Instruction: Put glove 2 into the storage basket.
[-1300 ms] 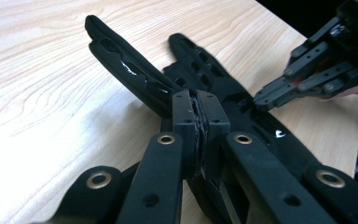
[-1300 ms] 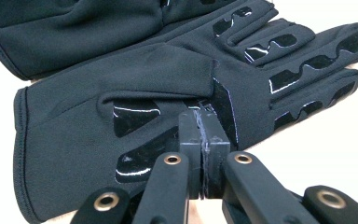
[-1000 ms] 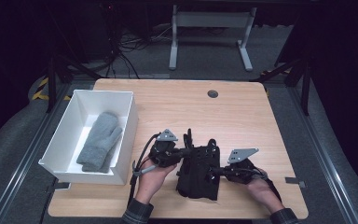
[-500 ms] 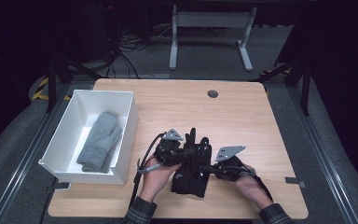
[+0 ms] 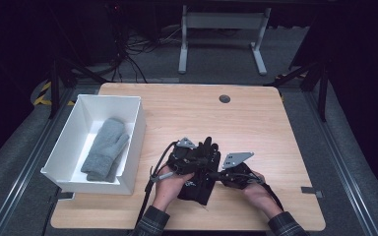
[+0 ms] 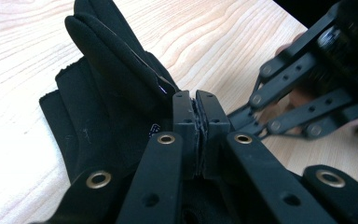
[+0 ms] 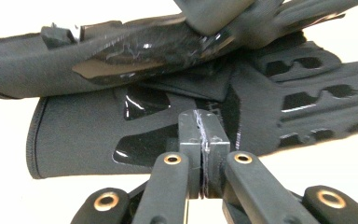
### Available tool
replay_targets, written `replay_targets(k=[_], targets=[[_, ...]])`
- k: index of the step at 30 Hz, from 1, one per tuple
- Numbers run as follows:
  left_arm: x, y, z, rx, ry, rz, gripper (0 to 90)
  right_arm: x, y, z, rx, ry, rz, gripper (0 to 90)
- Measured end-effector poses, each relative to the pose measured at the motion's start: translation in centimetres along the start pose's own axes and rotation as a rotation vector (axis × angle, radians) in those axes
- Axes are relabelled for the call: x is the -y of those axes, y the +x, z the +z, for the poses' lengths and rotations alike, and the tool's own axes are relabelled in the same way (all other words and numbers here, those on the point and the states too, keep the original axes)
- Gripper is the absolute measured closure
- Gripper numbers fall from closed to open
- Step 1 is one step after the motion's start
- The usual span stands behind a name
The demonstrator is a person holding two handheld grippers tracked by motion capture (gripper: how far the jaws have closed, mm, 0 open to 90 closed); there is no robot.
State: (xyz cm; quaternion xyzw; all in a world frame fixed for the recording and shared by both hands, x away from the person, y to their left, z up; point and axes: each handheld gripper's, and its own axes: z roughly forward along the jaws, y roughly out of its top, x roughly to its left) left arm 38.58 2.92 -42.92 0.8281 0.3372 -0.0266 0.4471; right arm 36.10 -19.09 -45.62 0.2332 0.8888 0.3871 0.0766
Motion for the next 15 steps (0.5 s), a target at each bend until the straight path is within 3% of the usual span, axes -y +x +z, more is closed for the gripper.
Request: replay_targets(k=[5, 15], targets=[[0.0, 0.0, -0.1, -0.004, -0.001, 0.002, 88.0, 0.6, -0.8, -0.8, 0.02, 0.003, 0.025, 90.0], [0.0, -0.5, 0.5, -0.001, 0.012, 0.005, 87.9, 0.5, -0.6, 0.3, 0.011, 0.02, 0.018, 90.0]])
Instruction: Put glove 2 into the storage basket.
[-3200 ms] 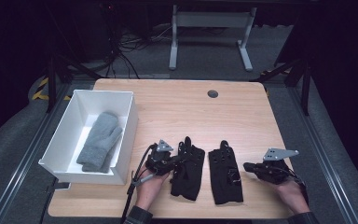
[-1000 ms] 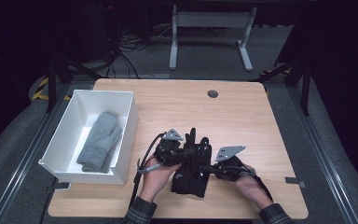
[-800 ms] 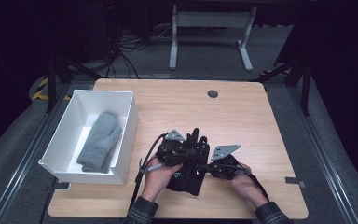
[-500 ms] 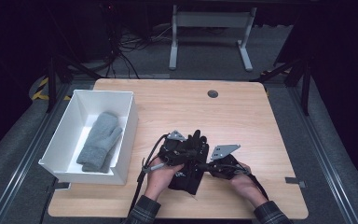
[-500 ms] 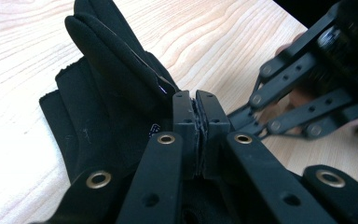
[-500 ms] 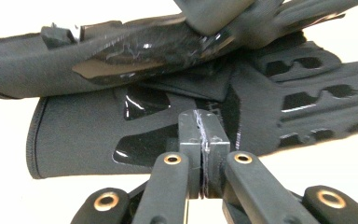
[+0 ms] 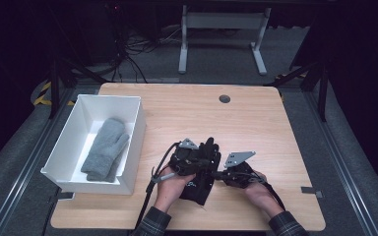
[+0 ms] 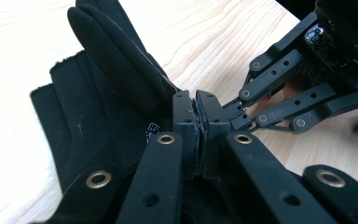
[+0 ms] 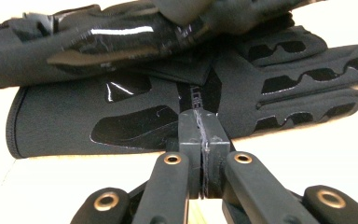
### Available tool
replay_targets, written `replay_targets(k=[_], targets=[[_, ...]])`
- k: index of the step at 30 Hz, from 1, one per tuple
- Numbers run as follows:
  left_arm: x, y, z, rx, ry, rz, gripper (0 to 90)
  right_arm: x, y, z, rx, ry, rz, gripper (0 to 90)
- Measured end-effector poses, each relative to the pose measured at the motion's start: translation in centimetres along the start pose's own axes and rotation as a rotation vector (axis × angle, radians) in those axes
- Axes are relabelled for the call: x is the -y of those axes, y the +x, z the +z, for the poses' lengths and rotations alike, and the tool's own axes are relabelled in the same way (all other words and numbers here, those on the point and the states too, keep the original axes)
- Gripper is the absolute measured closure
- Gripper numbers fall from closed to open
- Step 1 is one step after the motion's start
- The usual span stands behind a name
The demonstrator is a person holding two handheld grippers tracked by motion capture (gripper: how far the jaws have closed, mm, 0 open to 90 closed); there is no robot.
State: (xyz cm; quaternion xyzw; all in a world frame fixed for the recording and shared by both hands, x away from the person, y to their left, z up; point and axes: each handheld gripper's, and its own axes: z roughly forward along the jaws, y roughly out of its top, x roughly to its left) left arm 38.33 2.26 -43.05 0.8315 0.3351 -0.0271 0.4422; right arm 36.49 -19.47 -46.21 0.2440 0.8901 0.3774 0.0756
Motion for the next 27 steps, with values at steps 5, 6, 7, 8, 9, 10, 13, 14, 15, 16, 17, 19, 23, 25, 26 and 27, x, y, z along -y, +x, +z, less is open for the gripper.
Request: replay_targets(k=[5, 6, 7, 8, 9, 10, 13, 14, 15, 16, 17, 19, 23, 25, 26, 27], targets=[[0.2, 0.0, 1.1, 0.006, 0.012, -0.01, 86.4, -0.1, 0.1, 0.2, 0.002, -0.004, -0.003, 90.0], [0.2, 0.0, 1.2, 0.011, 0.017, -0.011, 85.2, -0.1, 0.1, 0.1, 0.001, -0.005, -0.004, 90.0], [0.2, 0.0, 1.2, 0.011, 0.017, -0.011, 83.1, -0.1, 0.1, 0.1, 0.001, -0.005, -0.004, 90.0], [0.2, 0.0, 1.3, 0.019, 0.013, -0.01, 83.1, -0.1, 0.1, 0.0, 0.002, -0.006, -0.005, 90.0], [0.3, -0.1, 1.4, 0.017, 0.008, -0.008, 79.3, 0.0, -0.1, -0.3, 0.014, -0.016, -0.004, 89.7], [0.3, -0.2, 1.4, 0.013, 0.004, -0.003, 73.6, 0.1, -0.5, -1.2, 0.041, -0.04, 0.01, 84.1], [0.3, -0.6, 1.2, 0.019, 0.008, 0.009, 73.1, 0.4, -1.3, -2.2, 0.071, -0.063, 0.039, 79.3], [0.3, -0.8, 1.1, 0.025, 0.014, 0.017, 76.6, 0.7, -1.7, -2.7, 0.087, -0.072, 0.052, 75.1], [0.4, -1.0, 1.0, 0.032, 0.018, 0.021, 81.1, 1.0, -2.1, -3.1, 0.104, -0.077, 0.066, 71.0], [0.5, -1.2, 1.0, 0.034, 0.026, 0.033, 84.8, 1.4, -2.6, -3.5, 0.117, -0.08, 0.083, 66.7], [0.6, -1.4, 1.0, 0.037, 0.028, 0.034, 87.8, 1.7, -3.0, -3.8, 0.132, -0.081, 0.092, 61.6], [1.0, -1.8, 1.0, 0.045, 0.045, 0.041, 89.6, 2.2, -3.6, -4.4, 0.152, -0.08, 0.113, 56.3], [1.8, -2.3, 1.5, 0.053, 0.08, 0.048, 89.8, 3.3, -4.6, -5.4, 0.2, -0.086, 0.142, 42.9], [2.2, -2.5, 1.9, 0.046, 0.108, 0.055, 89.9, 4.0, -5.2, -5.9, 0.234, -0.087, 0.16, 36.0], [2.3, -2.5, 2.0, 0.046, 0.117, 0.054, 89.9, 4.3, -5.5, -6.1, 0.247, -0.083, 0.17, 33.1], [2.5, -2.5, 2.1, 0.049, 0.128, 0.057, 89.9, 4.5, -5.8, -6.3, 0.261, -0.084, 0.173, 31.0]])
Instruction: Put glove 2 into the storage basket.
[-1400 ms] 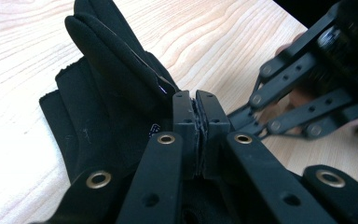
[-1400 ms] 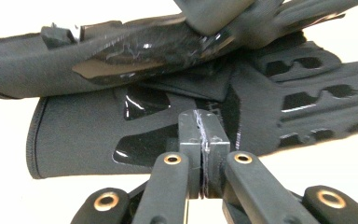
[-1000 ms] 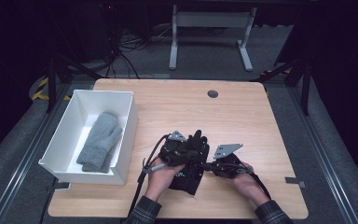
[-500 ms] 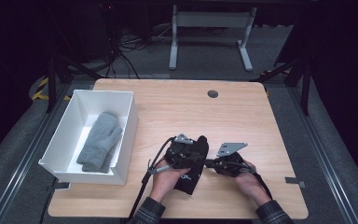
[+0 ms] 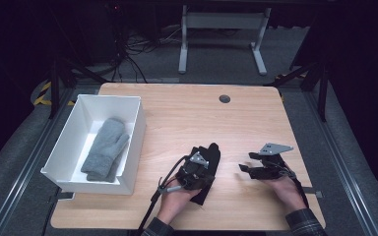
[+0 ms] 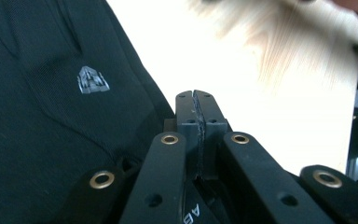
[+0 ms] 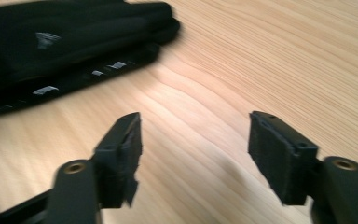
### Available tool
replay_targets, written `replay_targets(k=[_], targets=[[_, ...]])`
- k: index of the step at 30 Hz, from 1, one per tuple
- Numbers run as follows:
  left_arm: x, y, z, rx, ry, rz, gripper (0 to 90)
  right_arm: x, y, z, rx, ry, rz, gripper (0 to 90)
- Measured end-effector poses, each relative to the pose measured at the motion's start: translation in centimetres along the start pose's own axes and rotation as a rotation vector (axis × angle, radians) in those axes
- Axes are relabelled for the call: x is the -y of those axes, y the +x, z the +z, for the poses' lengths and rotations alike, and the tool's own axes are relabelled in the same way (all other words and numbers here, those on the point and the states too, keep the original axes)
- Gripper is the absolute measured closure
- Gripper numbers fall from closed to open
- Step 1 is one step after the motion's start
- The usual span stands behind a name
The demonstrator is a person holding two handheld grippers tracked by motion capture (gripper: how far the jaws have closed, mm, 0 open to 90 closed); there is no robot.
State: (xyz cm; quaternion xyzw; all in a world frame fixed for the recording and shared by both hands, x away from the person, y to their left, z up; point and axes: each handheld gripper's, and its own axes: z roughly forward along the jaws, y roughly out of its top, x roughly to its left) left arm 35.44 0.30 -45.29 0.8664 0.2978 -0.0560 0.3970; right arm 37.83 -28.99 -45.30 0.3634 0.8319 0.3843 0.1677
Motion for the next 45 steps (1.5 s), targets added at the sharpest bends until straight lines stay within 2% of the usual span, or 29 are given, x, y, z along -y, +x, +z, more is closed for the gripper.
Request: replay_targets(k=[2, 4, 15, 23, 28, 31, 32, 33, 34, 36, 38, 39, 41, 45], targets=[[0.2, -0.2, 0.1, -0.008, 0.014, 0.005, 90.0, 0.3, -0.5, -0.2, 0.023, -0.004, 0.008, 29.0], [0.4, -0.3, 0.0, -0.016, 0.024, 0.015, 90.0, 0.5, -0.8, -0.2, 0.024, -0.003, 0.02, 27.5], [1.4, 0.1, -2.0, -0.083, 0.084, 0.037, 90.0, 0.9, -0.7, 0.9, 0.064, 0.047, -0.009, 23.7], [2.3, 1.0, -4.0, -0.124, 0.101, 0.027, 90.0, 1.1, -1.0, 1.0, 0.061, 0.04, 0.005, 19.8], [2.0, 1.2, -4.6, -0.115, 0.086, 0.032, 89.8, 1.2, -1.1, 1.1, 0.064, 0.036, 0.007, 17.8], [1.5, 1.0, -5.2, -0.104, 0.067, 0.043, 85.4, 1.1, -1.0, 1.1, 0.062, 0.04, 0.007, 16.5], [1.3, 1.0, -5.4, -0.109, 0.064, 0.05, 82.4, 1.1, -1.0, 1.1, 0.059, 0.04, 0.008, 15.8], [1.1, 0.9, -5.6, -0.114, 0.066, 0.061, 74.2, 1.2, -1.0, 1.1, 0.058, 0.042, 0.006, 15.4], [0.9, 0.9, -5.7, -0.118, 0.065, 0.074, 74.2, 1.2, -1.0, 1.1, 0.058, 0.042, 0.006, 15.4], [0.4, 1.0, -6.1, -0.121, 0.064, 0.097, 65.8, 1.2, -1.1, 1.1, 0.058, 0.042, 0.006, 15.3], [0.0, 1.3, -6.3, -0.126, 0.055, 0.114, 56.7, 1.2, -1.0, 1.1, 0.058, 0.042, 0.006, 15.3], [-0.3, 1.5, -6.3, -0.124, 0.06, 0.119, 55.1, 1.2, -1.1, 1.1, 0.058, 0.042, 0.006, 15.3], [-0.7, 2.0, -6.2, -0.142, 0.056, 0.138, 47.4, 1.2, -1.0, 1.1, 0.058, 0.042, 0.007, 15.3], [-1.2, 2.9, -6.1, -0.149, 0.041, 0.135, 39.3, 1.2, -1.1, 1.1, 0.06, 0.041, 0.006, 15.3]])
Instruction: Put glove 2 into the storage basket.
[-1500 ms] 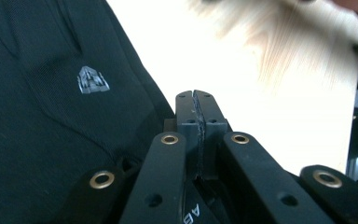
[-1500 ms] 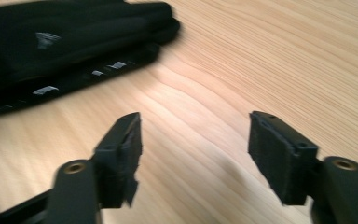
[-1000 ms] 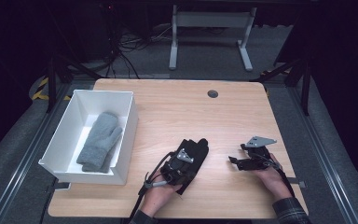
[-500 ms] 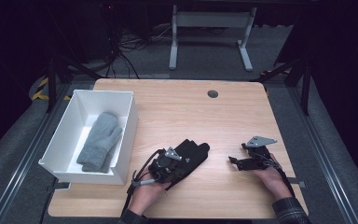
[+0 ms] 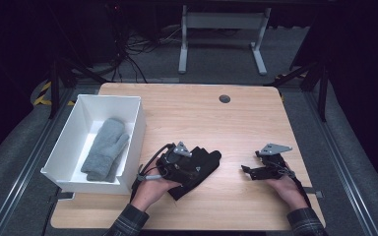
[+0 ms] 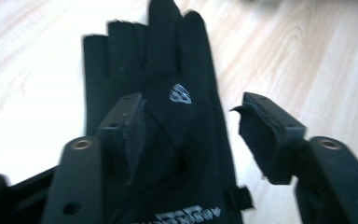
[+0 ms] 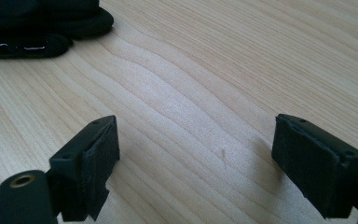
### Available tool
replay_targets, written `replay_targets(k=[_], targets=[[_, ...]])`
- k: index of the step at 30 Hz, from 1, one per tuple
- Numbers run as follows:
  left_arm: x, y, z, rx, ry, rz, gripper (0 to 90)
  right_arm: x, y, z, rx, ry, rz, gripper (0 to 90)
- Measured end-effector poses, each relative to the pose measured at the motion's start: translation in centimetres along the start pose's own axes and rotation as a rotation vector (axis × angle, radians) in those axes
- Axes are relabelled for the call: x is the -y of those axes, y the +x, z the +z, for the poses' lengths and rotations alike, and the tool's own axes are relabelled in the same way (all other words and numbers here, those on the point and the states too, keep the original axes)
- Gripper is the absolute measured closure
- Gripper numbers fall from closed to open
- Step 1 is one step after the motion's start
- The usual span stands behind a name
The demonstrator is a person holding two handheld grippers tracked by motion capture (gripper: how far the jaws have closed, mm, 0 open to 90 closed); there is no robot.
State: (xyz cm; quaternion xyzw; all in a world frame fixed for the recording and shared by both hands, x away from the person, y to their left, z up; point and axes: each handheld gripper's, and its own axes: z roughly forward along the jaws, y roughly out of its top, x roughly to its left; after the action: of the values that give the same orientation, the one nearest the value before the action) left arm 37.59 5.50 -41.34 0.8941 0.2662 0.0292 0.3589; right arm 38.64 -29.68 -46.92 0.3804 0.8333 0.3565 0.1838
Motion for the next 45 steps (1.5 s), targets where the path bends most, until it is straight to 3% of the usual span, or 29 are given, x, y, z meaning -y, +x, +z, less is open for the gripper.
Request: replay_targets(k=[3, 9, 15, 18, 24, 29, 36, 40, 41, 42, 43, 45], targets=[[0.0, 0.4, 0.2, -0.004, -0.005, -0.01, 32.0, 0.0, 0.0, 0.0, 0.0, -0.001, -0.001, 15.3], [0.0, 0.8, 1.4, -0.066, 0.002, -0.006, 18.2, 0.0, 0.0, 0.0, -0.001, 0.0, 0.0, 15.3], [0.0, 1.0, 2.5, -0.086, 0.018, 0.0, 15.0, 0.0, 0.0, 0.0, -0.001, -0.001, -0.001, 15.3], [0.1, 1.1, 3.1, -0.084, 0.026, 0.0, 14.3, 0.0, 0.0, 0.0, -0.001, -0.001, 0.0, 15.3], [0.6, 1.5, 4.4, -0.08, 0.092, 0.006, 12.2, 0.0, 0.0, 0.0, -0.001, -0.001, -0.001, 15.3], [0.8, 1.5, 4.8, -0.067, 0.102, -0.002, 12.2, 0.0, 0.0, 0.0, -0.001, -0.001, 0.0, 15.3], [1.0, 1.5, 4.8, -0.058, 0.104, 0.006, 17.1, 0.0, 0.0, 0.0, -0.001, -0.001, 0.0, 15.3], [1.0, 1.4, 4.5, -0.052, 0.101, 0.019, 30.9, 0.0, 0.0, 0.0, -0.001, -0.001, 0.0, 15.3], [0.9, 1.4, 4.4, -0.04, 0.104, 0.027, 30.9, 0.0, 0.0, 0.0, -0.001, -0.001, 0.0, 15.3], [0.9, 1.4, 4.4, -0.035, 0.104, 0.027, 36.4, 0.0, 0.0, 0.0, -0.001, -0.001, 0.0, 15.3], [0.8, 1.4, 4.2, -0.012, 0.113, 0.026, 48.4, 0.0, 0.0, 0.0, 0.0, -0.001, 0.0, 15.3], [0.8, 1.3, 4.2, -0.007, 0.115, 0.024, 56.1, 0.0, 0.0, 0.0, 0.0, -0.001, 0.0, 15.3]])
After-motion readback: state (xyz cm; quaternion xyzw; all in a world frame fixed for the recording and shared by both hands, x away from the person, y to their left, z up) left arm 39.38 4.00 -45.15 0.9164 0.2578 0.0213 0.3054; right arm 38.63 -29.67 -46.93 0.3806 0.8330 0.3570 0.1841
